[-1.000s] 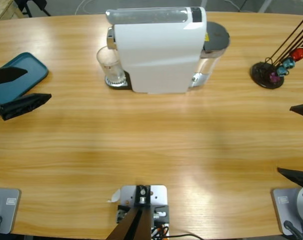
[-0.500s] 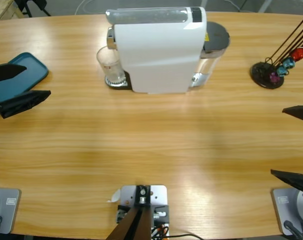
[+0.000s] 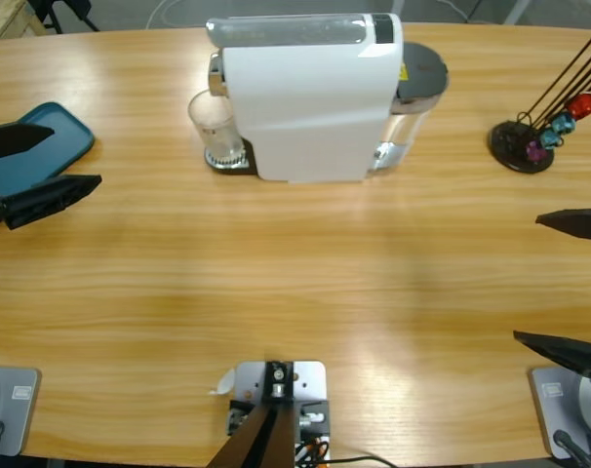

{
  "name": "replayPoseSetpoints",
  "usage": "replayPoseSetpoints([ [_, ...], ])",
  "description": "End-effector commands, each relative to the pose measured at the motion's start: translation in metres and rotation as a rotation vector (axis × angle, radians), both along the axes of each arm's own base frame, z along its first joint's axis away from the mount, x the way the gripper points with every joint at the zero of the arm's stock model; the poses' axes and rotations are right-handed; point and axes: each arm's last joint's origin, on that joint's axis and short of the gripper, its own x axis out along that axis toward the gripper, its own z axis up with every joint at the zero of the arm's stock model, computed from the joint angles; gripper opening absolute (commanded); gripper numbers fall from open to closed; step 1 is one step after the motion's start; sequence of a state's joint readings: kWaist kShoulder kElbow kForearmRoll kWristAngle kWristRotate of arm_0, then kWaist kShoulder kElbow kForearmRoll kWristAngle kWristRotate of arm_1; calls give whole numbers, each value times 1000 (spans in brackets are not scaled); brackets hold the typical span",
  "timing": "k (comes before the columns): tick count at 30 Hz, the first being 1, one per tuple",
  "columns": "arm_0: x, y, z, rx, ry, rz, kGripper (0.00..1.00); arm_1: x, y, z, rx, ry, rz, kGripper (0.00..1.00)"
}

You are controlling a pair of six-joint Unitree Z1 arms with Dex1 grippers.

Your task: Pour coffee

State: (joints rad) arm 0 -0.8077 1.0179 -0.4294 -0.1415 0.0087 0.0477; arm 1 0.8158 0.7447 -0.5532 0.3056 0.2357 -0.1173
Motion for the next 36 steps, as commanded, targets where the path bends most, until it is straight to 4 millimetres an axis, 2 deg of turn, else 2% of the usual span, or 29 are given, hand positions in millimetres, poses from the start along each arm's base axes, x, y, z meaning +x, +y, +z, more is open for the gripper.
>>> replayPoseSetpoints([
  [1, 0, -2, -12, 38, 30, -28, 934, 2, 5, -13, -39, 40, 34, 1000],
  [36, 4, -7, -17, 62, 58, -26, 935, 8, 13, -15, -67, 61, 54, 1000],
])
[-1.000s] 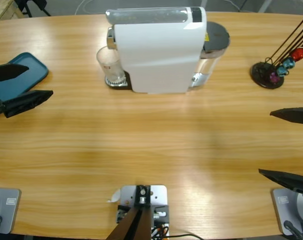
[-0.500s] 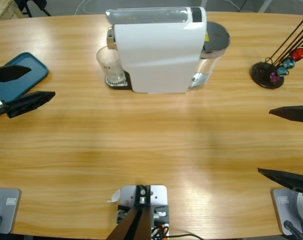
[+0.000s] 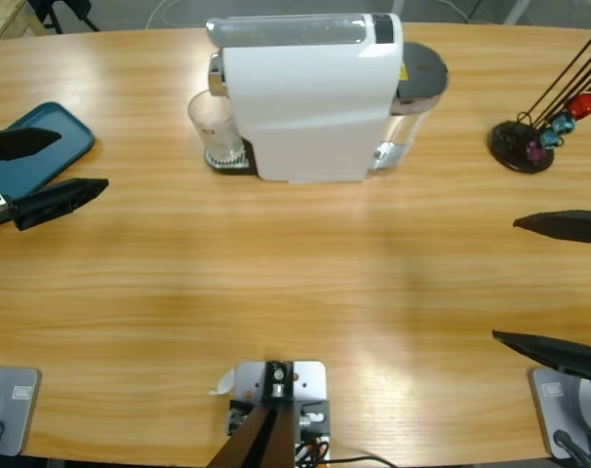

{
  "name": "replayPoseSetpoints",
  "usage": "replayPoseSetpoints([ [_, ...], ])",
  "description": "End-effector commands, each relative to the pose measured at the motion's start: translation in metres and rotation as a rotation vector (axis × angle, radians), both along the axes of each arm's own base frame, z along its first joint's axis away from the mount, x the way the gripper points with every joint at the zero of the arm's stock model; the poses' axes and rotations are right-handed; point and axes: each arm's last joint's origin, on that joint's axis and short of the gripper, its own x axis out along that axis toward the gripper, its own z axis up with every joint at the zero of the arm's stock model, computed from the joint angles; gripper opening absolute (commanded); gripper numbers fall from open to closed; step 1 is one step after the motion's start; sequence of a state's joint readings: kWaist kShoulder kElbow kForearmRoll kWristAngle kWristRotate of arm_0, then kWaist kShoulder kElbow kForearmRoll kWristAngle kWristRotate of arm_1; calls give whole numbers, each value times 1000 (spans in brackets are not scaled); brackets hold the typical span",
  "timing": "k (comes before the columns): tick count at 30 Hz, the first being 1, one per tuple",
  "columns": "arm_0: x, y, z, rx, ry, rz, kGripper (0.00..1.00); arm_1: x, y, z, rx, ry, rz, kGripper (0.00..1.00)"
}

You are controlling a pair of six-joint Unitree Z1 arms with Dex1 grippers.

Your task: Pour coffee

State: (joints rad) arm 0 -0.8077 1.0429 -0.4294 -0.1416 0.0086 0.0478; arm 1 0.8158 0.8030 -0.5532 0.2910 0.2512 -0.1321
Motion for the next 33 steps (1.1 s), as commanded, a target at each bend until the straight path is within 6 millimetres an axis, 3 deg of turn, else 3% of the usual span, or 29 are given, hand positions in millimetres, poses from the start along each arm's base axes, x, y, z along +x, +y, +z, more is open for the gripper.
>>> replayPoseSetpoints([
  [1, 2, -4, -13, 44, 42, -25, 936, 1, 3, -13, -34, 38, 32, 1000],
  [33, 1, -4, -13, 44, 38, -24, 936, 3, 7, -13, -43, 50, 35, 1000],
])
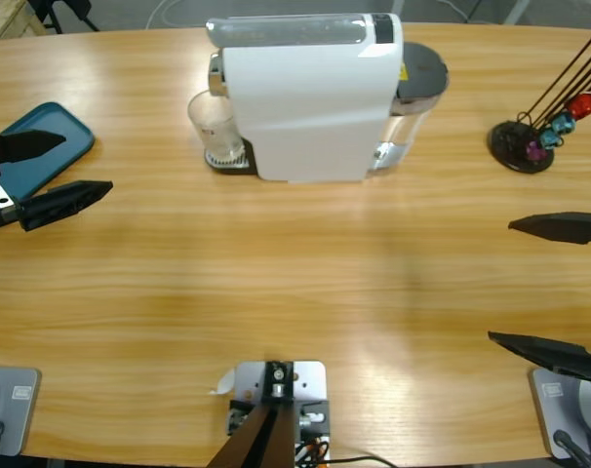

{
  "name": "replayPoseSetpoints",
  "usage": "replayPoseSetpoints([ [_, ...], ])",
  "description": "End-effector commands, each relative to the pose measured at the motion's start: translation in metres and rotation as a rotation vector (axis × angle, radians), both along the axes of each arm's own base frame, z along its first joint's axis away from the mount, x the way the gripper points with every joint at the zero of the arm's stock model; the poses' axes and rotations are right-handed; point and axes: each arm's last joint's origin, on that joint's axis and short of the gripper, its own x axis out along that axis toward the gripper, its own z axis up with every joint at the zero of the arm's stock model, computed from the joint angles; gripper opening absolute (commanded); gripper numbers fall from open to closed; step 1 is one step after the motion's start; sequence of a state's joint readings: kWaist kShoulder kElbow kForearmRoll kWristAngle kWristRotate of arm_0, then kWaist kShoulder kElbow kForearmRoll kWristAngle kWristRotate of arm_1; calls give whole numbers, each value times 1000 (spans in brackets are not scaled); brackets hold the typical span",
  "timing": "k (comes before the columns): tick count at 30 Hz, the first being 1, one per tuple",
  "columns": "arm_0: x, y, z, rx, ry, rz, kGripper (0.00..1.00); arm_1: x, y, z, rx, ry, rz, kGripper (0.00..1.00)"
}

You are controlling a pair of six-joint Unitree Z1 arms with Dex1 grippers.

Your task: Pour coffee

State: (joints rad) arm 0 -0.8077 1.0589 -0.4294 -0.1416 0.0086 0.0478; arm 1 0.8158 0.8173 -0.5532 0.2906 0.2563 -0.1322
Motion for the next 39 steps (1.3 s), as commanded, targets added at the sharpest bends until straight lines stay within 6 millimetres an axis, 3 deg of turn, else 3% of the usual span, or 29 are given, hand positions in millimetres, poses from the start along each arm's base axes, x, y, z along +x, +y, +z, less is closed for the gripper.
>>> replayPoseSetpoints([
  [1, 0, -2, -11, 33, 27, -24, 936, 2, 4, -12, -35, 39, 30, 1000],
  [12, 0, -2, -3, -4, 17, -8, 933, 11, 13, -8, -54, 55, 23, 1000],
  [18, 14, -18, 49, -94, -70, -13, 945, 17, 14, -4, -84, 22, -56, 1000],
  [22, 21, -25, 62, -130, -65, -5, 886, 13, 9, -5, -71, 2, -72, 1000],
  [24, 24, -30, 57, -141, 1, -2, 881, 11, 6, -3, -33, -12, -81, 1000],
  [30, 43, -55, 14, -45, 193, -46, 844, 10, 5, 0, -10, 77, -134, 1000],
  [39, 91, -78, -33, 78, 209, 44, 862, 16, 11, -7, -54, 112, -140, 1000],
])
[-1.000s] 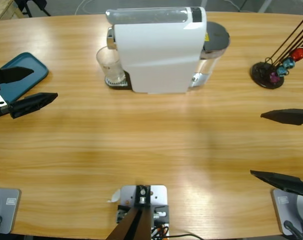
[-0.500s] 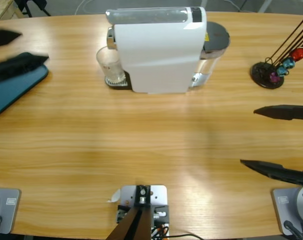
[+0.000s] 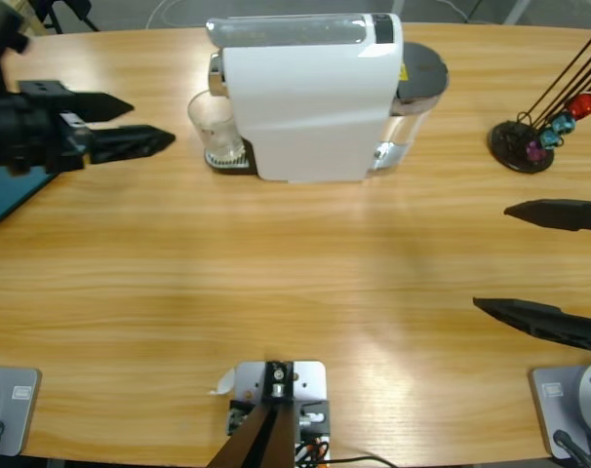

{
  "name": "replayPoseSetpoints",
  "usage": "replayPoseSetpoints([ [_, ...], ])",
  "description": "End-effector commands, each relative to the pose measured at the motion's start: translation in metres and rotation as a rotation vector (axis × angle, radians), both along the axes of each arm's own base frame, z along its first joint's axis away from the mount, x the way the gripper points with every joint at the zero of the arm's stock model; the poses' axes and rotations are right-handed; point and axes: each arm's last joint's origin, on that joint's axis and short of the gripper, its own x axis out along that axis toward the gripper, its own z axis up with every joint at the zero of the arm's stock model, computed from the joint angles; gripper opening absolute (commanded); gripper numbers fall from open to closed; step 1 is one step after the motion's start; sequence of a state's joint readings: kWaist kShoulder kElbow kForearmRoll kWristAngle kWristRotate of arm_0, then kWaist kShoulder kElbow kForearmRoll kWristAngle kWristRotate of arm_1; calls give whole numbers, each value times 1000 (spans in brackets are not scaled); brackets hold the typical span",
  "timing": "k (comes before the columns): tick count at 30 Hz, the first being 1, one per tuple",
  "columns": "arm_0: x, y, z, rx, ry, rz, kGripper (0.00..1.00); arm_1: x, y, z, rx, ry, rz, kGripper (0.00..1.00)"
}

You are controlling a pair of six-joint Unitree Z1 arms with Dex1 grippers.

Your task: Pour coffee

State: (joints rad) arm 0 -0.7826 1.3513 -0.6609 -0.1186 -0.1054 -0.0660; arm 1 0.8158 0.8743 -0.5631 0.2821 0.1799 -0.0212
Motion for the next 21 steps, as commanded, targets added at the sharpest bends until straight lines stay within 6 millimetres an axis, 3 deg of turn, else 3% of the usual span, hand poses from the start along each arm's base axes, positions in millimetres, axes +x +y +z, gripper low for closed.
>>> replayPoseSetpoints([
  [1, 37, -21, -54, 130, 39, 46, 862, 5, 5, -6, -45, 36, -18, 1000],
  [6, 52, -34, -70, 102, 36, 27, 862, 7, 6, -6, -57, 44, -22, 1000],
  [14, 71, -33, -79, 47, 38, 13, 861, 8, 7, -6, -63, 44, -26, 1000],
  [21, 76, -40, -90, 28, 57, -31, 862, 8, 7, -6, -64, 43, -29, 1000],
])
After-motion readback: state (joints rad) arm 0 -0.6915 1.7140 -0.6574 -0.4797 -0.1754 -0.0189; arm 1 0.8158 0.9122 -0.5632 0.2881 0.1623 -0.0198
